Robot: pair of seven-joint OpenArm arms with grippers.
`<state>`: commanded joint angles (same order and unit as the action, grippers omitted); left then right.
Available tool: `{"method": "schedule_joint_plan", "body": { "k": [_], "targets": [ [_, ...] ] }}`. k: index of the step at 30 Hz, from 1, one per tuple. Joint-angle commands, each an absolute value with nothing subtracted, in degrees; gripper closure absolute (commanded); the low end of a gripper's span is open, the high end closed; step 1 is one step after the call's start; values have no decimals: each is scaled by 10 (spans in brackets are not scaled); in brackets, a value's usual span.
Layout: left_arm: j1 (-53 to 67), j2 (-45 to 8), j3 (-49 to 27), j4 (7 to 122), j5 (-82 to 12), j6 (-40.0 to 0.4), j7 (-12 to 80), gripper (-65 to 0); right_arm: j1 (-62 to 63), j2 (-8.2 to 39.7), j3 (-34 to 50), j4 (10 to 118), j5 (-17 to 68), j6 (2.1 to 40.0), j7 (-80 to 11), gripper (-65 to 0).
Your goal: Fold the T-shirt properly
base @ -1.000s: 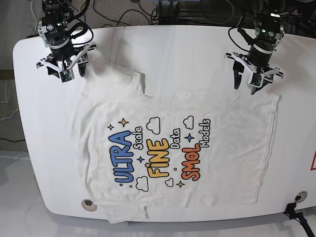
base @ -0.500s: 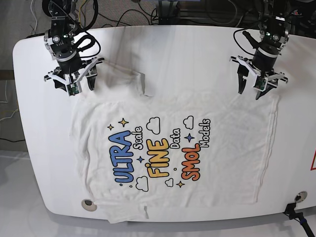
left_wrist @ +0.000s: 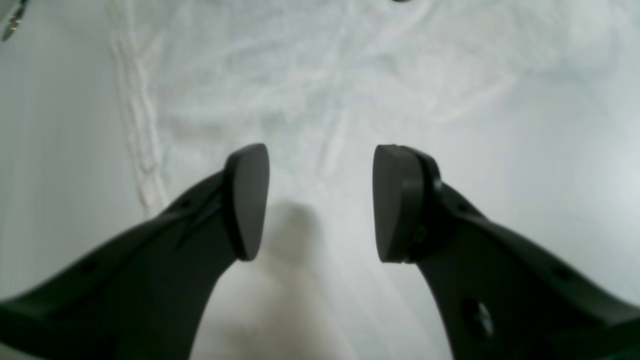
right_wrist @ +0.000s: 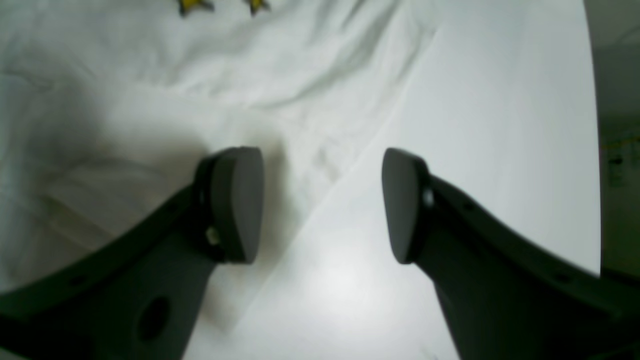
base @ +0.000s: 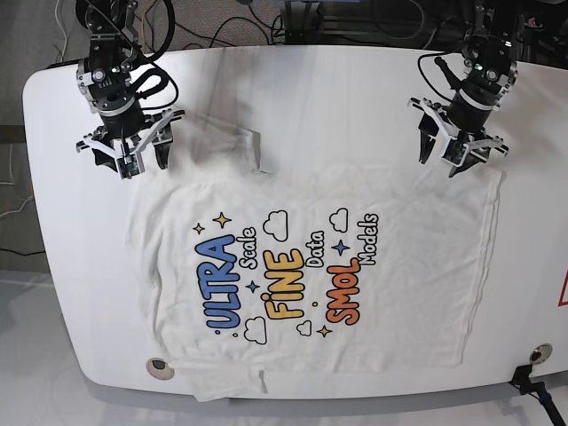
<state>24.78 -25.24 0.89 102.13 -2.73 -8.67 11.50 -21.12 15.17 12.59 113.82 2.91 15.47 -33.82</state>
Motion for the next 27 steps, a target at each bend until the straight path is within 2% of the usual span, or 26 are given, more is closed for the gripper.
{"method": "schedule_joint_plan", "body": {
  "k": [6, 12, 17, 27],
  "targets": [
    [248, -252, 7, 1022, -25, -87, 118, -318, -205, 150, 138, 1109, 56, 153, -350, -355],
    [248, -251, 7, 1024, -23, -86, 120, -321, -190, 147, 157, 1057, 143, 162, -408, -348],
    [247, -252, 9, 1023, -21, -86, 134, -321, -182, 146, 161, 1025, 181, 168, -440, -345],
    [246, -248, 6, 1020, -21, -86, 143, -315, -182, 142, 160, 967, 182, 166, -440, -353]
  ]
}}
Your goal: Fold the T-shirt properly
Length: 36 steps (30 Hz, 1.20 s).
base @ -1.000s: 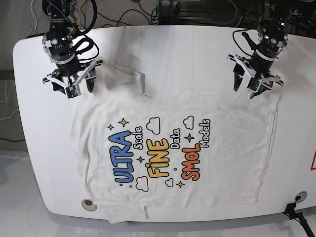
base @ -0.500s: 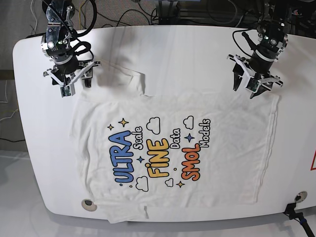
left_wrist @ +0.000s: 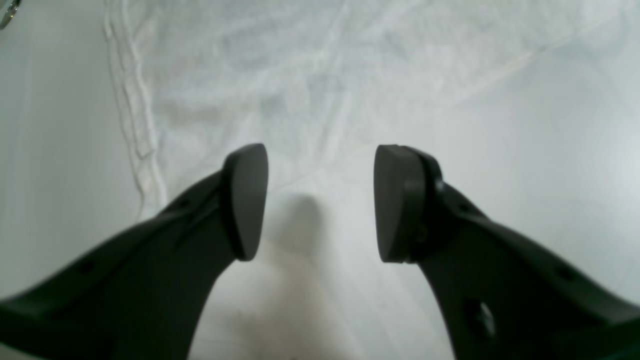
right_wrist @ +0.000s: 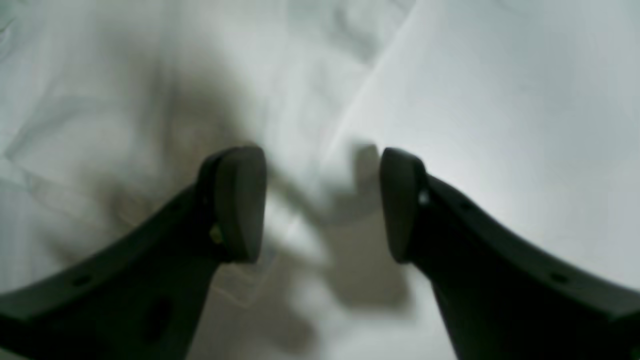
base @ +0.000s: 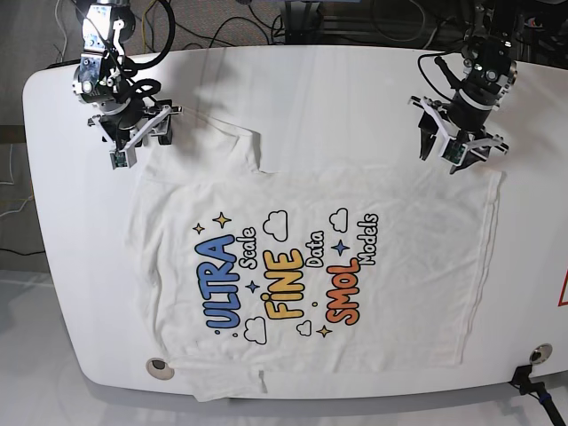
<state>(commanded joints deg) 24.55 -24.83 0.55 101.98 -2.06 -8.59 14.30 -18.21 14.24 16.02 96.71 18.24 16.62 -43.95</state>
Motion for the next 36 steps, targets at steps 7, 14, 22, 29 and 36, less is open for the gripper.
{"method": "schedule_joint_plan", "body": {
  "k": [7, 14, 22, 29, 36],
  "targets": [
    [247, -247, 4, 1016, -20, -86, 144, -312, -190, 142, 158, 962, 181, 164, -434, -251],
    [254, -250, 4, 1013, -19, -85, 136, -317, -208, 142, 154, 998, 173, 149, -449, 0],
    [256, -253, 4, 996, -24, -84, 134, -315, -246, 148, 156, 1069, 168, 148, -491, 0],
    [242, -250, -27, 983, -130, -100, 156, -279, -254, 143, 156, 1076, 153, 148, -492, 0],
    [210, -251, -76, 960, -308, -182, 238, -257, -253, 141, 156, 1076, 144, 149, -493, 0]
  ]
}}
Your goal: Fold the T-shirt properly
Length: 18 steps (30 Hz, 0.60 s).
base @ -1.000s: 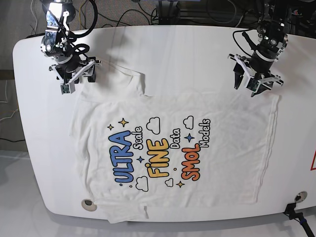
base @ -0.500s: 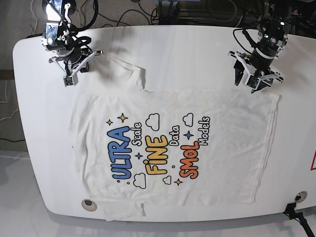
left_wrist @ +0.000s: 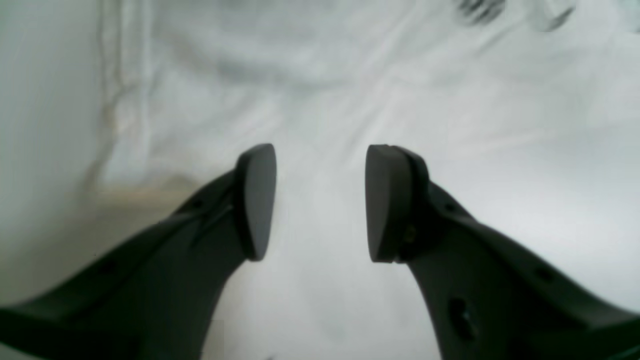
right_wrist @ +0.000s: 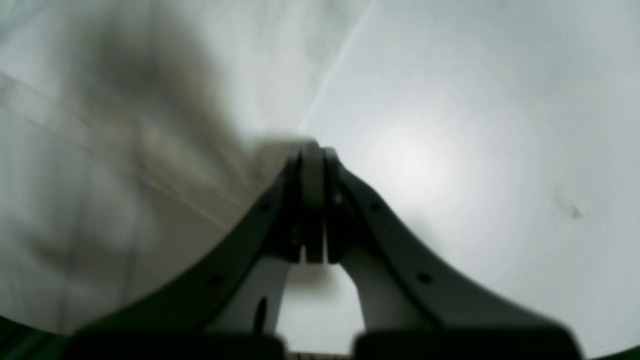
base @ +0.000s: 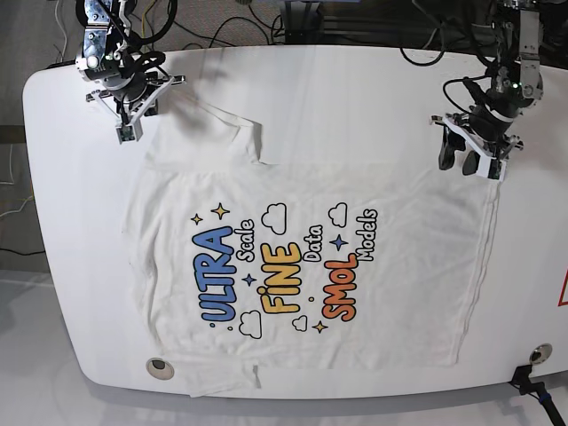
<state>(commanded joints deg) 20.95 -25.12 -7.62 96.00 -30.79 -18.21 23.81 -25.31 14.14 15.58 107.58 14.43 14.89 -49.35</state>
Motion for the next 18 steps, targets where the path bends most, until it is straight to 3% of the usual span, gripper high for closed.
{"method": "schedule_joint_plan", "body": {
  "k": [2, 14, 18],
  "targets": [
    [212, -244, -82, 965, -286, -170, 240, -272, -238, 121, 153, 1077, 155, 154, -496, -3],
    [214, -244, -82, 965, -285, -171, 241, -273, -236, 121, 154, 1084, 156, 155, -498, -3],
    [215, -244, -100, 965, -287, -173, 240, -276, -235, 102, 156, 1084, 156, 169, -498, -6]
  ]
}}
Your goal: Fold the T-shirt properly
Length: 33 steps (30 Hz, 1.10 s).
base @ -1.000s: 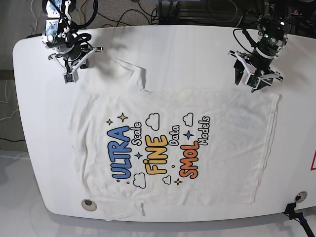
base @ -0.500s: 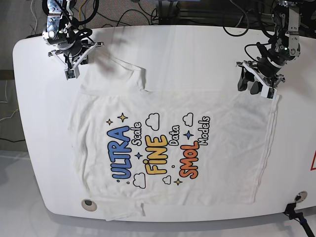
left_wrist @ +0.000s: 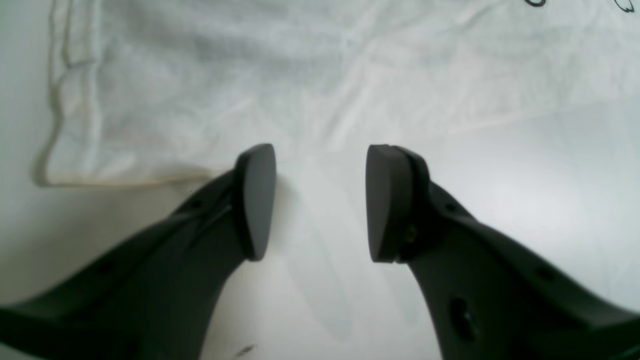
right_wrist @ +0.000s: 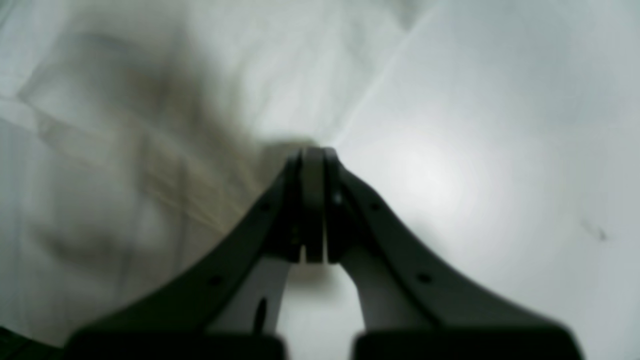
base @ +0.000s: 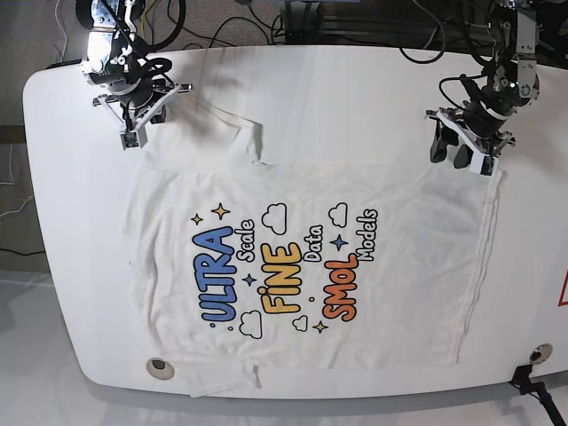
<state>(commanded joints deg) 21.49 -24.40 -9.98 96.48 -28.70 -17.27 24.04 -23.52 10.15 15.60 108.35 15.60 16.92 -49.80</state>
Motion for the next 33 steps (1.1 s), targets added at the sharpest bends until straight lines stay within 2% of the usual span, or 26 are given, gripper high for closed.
{"method": "schedule_joint_plan", "body": {
  "k": [4, 6, 8, 11, 13, 16, 18, 23, 29, 33],
  "targets": [
    [215, -244, -110, 965, -287, -173, 241, -277, -235, 87, 157, 1085, 156, 172, -498, -11],
    [215, -244, -121, 965, -287, -174, 241, -279, -236, 85, 157, 1095, 156, 172, -498, -50],
    [215, -244, -129, 965, -287, -196, 241, -279, -236, 79, 157, 1103, 156, 171, -498, -116],
    [215, -243, -138, 965, -287, -216, 242, -279, -233, 60, 203, 1106, 156, 173, -498, -190],
    [215, -243, -139, 965, -287, -217, 242, -279, -233, 58, 220, 1108, 156, 175, -498, -220],
    [215, -243, -139, 965, -287, -217, 242, -294, -229, 57, 248, 1108, 163, 204, -498, -240],
    [215, -243, -139, 965, -287, -217, 242, -343, -225, 47, 278, 1105, 201, 223, -498, -263],
    [214, -243, -139, 965, -287, -231, 242, -381, -227, 42, 331, 1084, 329, 254, -514, -308],
    [214, -242, -166, 965, -288, -255, 242, -427, -247, 45, 362, 1036, 473, 254, -514, -311],
    [214, -242, -182, 965, -288, -255, 242, -427, -261, 54, 360, 987, 531, 252, -515, -309]
  ]
}}
